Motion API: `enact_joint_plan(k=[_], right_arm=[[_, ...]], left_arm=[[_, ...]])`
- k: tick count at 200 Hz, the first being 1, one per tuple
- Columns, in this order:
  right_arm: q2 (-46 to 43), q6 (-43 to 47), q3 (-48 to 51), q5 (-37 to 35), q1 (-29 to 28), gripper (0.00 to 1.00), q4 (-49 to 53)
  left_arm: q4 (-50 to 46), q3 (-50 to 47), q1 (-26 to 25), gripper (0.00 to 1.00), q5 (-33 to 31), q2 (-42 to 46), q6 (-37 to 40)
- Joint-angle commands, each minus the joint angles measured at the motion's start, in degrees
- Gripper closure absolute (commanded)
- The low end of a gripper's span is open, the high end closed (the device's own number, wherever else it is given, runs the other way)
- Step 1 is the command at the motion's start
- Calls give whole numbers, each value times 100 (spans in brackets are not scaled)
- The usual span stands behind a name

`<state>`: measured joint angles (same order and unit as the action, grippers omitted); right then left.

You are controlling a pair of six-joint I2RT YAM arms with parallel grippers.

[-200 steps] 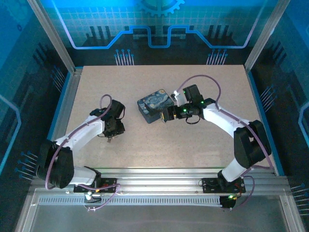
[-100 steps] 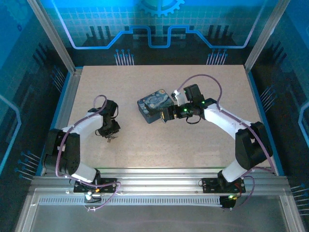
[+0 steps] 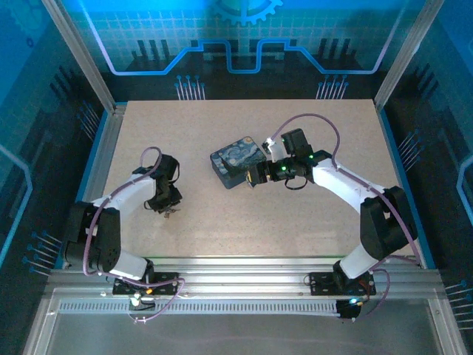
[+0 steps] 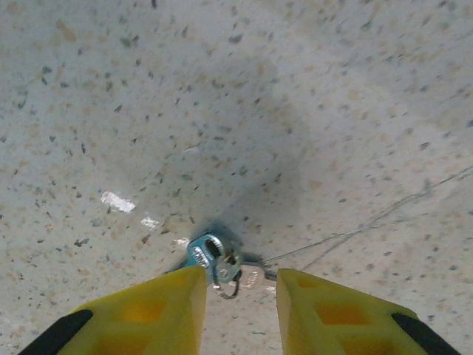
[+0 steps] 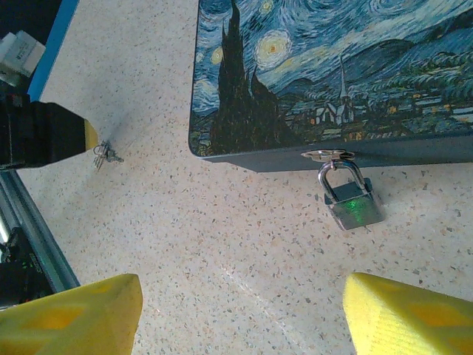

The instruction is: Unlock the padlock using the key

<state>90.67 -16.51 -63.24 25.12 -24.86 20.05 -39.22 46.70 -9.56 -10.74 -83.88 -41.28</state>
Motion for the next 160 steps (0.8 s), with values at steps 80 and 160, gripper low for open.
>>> enact_joint_plan(k=[80, 160], right_arm=[[-23, 34, -92, 100, -103, 28, 78], [-97, 100, -50, 62, -100, 28, 223]], left_arm=[[404, -142, 42, 79, -39, -371, -117], [168, -22, -440, 100, 269, 74, -158]])
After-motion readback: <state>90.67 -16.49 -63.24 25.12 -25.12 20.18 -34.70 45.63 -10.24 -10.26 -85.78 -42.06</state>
